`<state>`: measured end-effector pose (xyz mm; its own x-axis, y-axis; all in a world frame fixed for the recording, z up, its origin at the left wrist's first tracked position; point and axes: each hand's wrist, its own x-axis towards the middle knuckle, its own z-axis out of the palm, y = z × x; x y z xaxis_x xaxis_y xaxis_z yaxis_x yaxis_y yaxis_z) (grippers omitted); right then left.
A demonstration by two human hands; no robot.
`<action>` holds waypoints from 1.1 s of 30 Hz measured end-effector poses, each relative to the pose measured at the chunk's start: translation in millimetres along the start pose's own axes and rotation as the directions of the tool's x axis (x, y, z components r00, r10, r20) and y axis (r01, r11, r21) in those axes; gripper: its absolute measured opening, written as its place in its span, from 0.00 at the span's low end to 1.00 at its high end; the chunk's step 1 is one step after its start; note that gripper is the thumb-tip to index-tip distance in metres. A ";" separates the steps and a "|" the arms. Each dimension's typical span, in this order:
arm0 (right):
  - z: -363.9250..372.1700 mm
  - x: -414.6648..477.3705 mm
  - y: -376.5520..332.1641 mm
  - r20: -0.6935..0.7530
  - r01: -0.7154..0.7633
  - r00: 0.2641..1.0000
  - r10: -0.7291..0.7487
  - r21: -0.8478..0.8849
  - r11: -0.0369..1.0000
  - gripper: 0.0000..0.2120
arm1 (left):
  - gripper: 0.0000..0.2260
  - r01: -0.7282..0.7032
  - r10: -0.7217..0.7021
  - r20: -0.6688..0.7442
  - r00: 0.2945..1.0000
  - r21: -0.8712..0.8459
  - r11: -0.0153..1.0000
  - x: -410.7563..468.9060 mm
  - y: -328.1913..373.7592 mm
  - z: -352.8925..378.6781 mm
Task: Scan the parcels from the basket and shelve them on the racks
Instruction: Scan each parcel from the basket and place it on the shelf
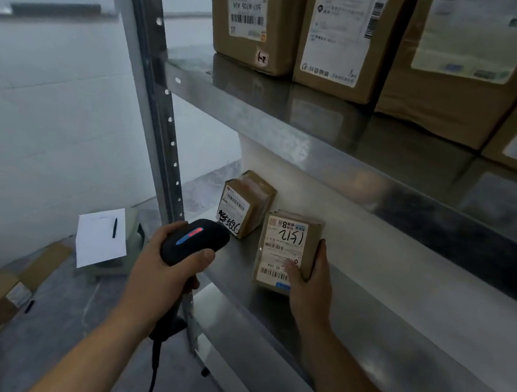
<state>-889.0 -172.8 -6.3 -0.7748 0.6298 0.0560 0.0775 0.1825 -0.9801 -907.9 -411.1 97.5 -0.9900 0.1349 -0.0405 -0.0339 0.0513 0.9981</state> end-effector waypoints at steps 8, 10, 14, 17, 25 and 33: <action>17.3 13.7 3.7 -0.013 -0.069 0.997 0.071 0.123 0.990 0.38 | 0.22 0.028 -0.029 0.063 0.998 0.020 0.999 56.6 -0.3 -7.3; 23.3 16.0 4.5 -0.018 -0.093 0.995 0.096 0.135 0.986 0.42 | 0.17 0.035 -0.038 0.112 0.993 0.023 0.999 71.9 0.2 -7.0; 37.4 22.3 1.3 -0.065 -0.105 0.992 0.111 0.097 0.990 0.48 | 0.21 0.072 -0.068 0.203 0.977 -0.013 0.997 98.1 1.7 -8.8; 48.1 25.6 -1.1 -0.104 -0.099 0.989 0.105 0.055 0.994 0.48 | 0.24 0.080 -0.075 0.272 0.959 -0.008 0.997 113.5 -0.8 -12.6; 68.5 28.3 -2.6 -0.186 -0.115 0.975 0.125 0.066 0.991 0.52 | 0.23 0.056 -0.066 0.403 0.913 0.036 0.998 143.9 -6.5 -29.3; 82.8 28.6 -3.5 -0.289 -0.123 0.948 0.133 0.050 0.991 0.49 | 0.20 0.037 -0.069 0.460 0.885 0.080 0.996 163.9 -10.8 -38.9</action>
<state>-963.5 -217.9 -17.1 -0.5426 0.8397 -0.0219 0.1408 0.0652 -0.9879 -1075.2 -428.1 81.9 -0.8111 0.5711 -0.1264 -0.0591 0.1349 0.9891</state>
